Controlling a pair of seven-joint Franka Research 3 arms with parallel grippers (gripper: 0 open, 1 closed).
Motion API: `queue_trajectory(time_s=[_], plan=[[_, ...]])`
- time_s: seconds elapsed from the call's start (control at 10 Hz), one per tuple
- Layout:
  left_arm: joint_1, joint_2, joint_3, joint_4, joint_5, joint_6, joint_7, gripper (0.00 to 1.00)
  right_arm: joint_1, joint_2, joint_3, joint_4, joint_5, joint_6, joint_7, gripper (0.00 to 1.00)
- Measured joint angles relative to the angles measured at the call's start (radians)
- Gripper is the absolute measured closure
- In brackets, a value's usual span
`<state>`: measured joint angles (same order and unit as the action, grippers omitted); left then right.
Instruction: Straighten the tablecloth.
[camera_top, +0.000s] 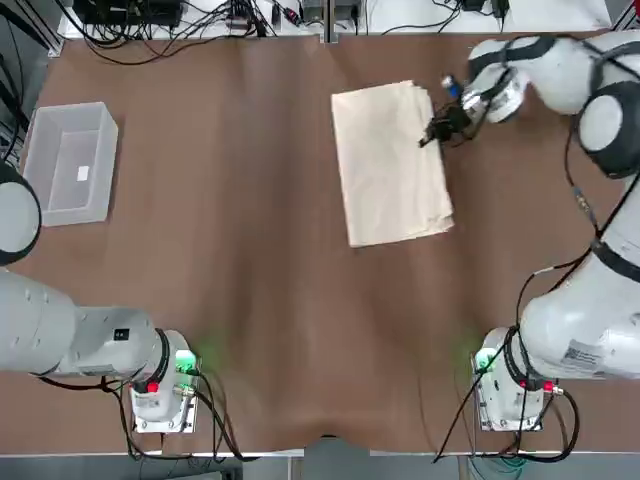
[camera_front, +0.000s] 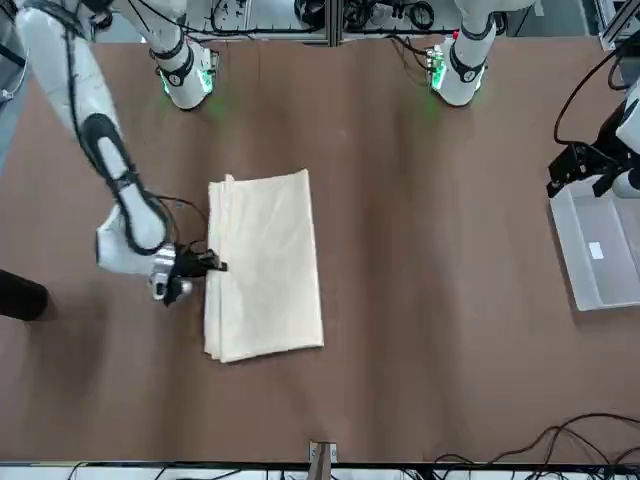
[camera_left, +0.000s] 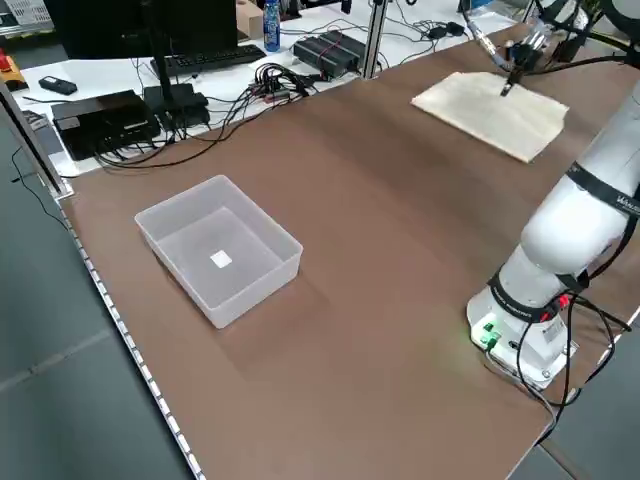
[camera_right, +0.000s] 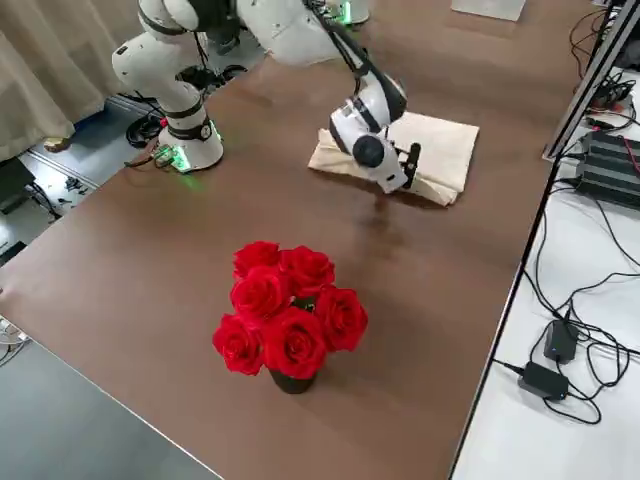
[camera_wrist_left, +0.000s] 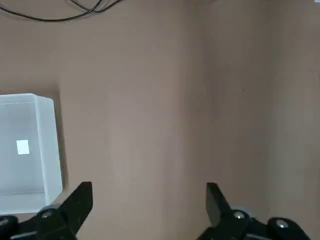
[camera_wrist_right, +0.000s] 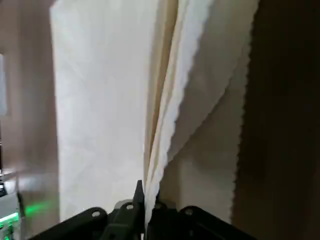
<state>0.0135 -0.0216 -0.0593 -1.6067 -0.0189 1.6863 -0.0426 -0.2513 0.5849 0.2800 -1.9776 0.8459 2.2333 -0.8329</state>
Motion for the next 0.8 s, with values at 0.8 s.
queue_trajectory(time_s=[0.8], plan=[[-0.002,0.0,-0.004,0.0,0.0,0.0,0.0,0.0,-0.16,-0.031,-0.02,-0.016,-0.131,-0.026,-0.136,0.97]])
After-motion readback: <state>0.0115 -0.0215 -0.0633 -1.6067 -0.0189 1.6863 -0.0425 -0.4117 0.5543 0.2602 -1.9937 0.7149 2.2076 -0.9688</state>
